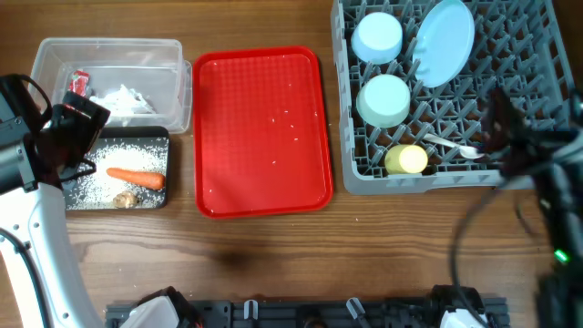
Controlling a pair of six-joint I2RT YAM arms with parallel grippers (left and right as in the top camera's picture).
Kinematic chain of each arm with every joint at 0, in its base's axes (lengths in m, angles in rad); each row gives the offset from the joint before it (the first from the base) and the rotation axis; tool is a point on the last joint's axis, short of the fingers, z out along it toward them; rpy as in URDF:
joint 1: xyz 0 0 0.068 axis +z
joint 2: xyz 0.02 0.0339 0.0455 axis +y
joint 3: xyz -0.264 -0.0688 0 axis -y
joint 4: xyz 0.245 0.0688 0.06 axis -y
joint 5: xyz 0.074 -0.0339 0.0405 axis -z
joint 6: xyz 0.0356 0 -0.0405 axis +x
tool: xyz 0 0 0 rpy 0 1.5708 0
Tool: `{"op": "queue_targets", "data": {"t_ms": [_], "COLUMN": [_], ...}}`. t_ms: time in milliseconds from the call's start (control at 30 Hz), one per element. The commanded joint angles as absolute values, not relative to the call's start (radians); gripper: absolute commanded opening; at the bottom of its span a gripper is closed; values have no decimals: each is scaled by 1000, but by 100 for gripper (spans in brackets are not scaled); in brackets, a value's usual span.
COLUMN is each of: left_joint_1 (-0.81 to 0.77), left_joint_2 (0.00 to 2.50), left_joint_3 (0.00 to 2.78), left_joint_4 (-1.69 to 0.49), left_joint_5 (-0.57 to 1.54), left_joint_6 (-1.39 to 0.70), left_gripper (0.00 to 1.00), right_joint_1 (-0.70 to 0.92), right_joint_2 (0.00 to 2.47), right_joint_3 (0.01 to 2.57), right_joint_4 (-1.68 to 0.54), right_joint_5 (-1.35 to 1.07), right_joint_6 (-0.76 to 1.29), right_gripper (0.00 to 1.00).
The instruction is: Sort waste into correct bins and load items into the dishwasher rack
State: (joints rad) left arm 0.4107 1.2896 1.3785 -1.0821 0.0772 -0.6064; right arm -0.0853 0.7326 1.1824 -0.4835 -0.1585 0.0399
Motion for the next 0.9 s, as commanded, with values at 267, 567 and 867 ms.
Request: {"op": "queue_targets", "data": {"t_ms": [267, 567, 867], "left_joint_1": [407, 407, 407], "left_joint_2": [1291, 1291, 1291], "left_joint_3": [1383, 1383, 1383], "left_joint_4": [-1082, -1082, -1082], "left_joint_5": [81, 81, 81], "left_joint_6": [-591, -590, -590], "left_gripper": [100, 100, 100], "right_joint_1": [35, 35, 35], "right_joint_2": [37, 7, 11], "right_joint_3": [29, 5, 5], "right_joint_4": [8, 2, 3], "right_joint_5": [-56, -63, -63], "right_joint_6": [157, 160, 160], "right_gripper": [100, 100, 100]}}
